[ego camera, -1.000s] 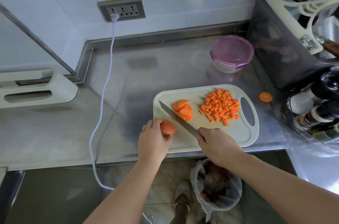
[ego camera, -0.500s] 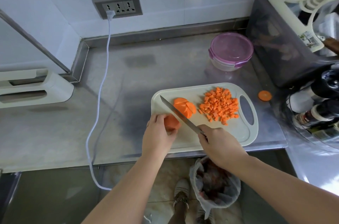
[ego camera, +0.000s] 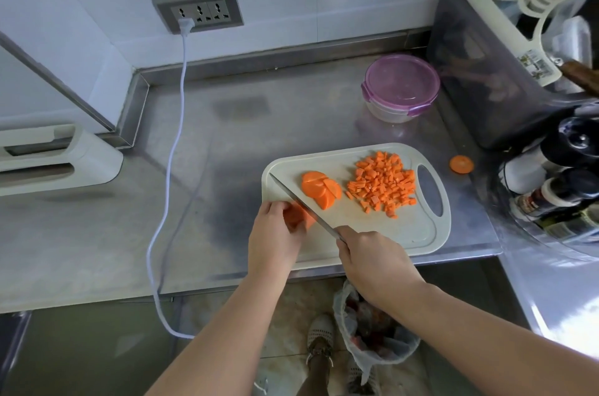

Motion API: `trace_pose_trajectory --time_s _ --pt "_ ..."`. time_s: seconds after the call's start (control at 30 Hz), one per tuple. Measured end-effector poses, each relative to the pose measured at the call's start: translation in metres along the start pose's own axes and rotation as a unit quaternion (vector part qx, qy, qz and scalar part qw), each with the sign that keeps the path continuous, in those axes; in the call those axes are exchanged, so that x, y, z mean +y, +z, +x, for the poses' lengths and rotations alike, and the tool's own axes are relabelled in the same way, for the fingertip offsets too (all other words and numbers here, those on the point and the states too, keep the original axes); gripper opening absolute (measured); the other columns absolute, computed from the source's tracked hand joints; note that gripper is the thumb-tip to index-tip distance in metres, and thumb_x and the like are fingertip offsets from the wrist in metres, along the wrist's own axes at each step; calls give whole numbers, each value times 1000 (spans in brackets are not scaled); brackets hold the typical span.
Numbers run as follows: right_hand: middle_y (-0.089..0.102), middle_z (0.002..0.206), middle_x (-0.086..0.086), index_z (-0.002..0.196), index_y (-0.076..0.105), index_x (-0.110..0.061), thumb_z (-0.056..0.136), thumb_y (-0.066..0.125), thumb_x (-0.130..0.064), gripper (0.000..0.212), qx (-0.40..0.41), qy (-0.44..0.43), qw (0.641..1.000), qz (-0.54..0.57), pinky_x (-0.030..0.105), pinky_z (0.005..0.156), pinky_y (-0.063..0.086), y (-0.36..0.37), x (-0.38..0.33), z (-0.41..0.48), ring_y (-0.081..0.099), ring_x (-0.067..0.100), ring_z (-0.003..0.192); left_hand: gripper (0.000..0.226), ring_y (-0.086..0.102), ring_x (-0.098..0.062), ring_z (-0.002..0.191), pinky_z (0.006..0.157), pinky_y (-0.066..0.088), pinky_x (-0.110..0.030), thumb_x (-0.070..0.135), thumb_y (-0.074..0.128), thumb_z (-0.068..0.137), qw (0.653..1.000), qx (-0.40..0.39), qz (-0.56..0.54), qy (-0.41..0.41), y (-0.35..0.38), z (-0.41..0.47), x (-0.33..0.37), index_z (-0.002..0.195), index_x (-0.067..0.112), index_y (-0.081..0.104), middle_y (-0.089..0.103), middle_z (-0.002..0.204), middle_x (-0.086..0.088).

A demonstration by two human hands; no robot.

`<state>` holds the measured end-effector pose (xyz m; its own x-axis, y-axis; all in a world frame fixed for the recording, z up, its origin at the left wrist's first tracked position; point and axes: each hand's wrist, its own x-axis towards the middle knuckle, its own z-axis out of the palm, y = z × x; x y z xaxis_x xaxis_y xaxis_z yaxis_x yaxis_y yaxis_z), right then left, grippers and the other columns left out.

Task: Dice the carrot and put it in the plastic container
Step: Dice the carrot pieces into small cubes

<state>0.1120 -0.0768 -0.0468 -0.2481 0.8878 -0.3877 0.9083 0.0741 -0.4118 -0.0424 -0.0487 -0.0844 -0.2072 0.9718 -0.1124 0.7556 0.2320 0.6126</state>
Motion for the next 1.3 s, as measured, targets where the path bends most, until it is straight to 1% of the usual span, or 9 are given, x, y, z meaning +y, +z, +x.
trace_pose_trajectory --time_s 0.17,0.37,0.47,0.63,0.73,0.97,1.1,1.2,1.3 --pt "62 90 5 127 46 -21 104 29 -27 30 5 -4 1000 -19 38 70 50 1 1 1 62 28 81 24 58 -16 96 69 35 -22 34 70 83 1000 -3 16 2 -1 0 1 99 17 66 57 106 4" --pt "60 85 4 126 48 -21 104 29 -27 30 -4 -5 1000 -16 35 66 48 1 4 4 61 27 79 26 59 -18 95 72 37 -22 34 71 83 1000 -4 11 6 0 1 0 98 14 66 57 105 3" --pt "62 88 6 122 49 -20 104 29 -27 28 -16 2 1000 -20 38 69 51 -1 3 6 62 27 80 25 59 -18 96 73 39 -23 34 70 84 1000 -9 10 7 0 1 -1 100 15 66 56 105 3" --pt "63 97 6 120 47 -15 99 40 -13 22 -52 10 997 -60 39 70 55 2 3 10 62 26 80 28 59 -18 97 71 39 -24 38 69 83 1000 -18 19 -5 2 4 -3 101 17 65 57 106 4" --pt "60 102 6 123 44 -12 95 44 -7 28 -81 2 992 -99 33 61 47 7 3 15 54 22 76 31 59 -17 97 70 39 -24 41 70 82 999 -16 27 -4 3 6 -3 102 17 65 58 107 5" --pt "61 108 12 125 44 -10 95 42 -4 30 -102 48 990 -89 34 71 48 12 -1 26 62 29 95 23 56 -17 98 68 34 -23 25 68 84 999 -19 29 2 1 5 -5 103 15 61 55 108 4" --pt "58 98 8 122 47 -10 100 37 -12 24 -97 48 992 -56 34 66 44 10 5 30 59 29 91 24 56 -17 99 70 39 -26 27 67 85 999 -36 32 2 0 6 -7 106 17 60 54 110 5" --pt "51 84 4 110 52 -11 103 32 -24 25 -50 64 997 17 33 65 41 1 7 29 54 27 79 30 56 -18 103 76 46 -30 33 68 84 998 -48 35 -3 0 8 -9 109 19 60 54 112 6" --pt "56 84 6 110 51 -13 104 29 -27 27 -31 37 999 -3 35 63 44 -7 4 22 57 28 76 34 57 -16 103 77 45 -29 40 69 83 999 -49 23 -9 -2 8 -9 109 20 61 54 113 7"
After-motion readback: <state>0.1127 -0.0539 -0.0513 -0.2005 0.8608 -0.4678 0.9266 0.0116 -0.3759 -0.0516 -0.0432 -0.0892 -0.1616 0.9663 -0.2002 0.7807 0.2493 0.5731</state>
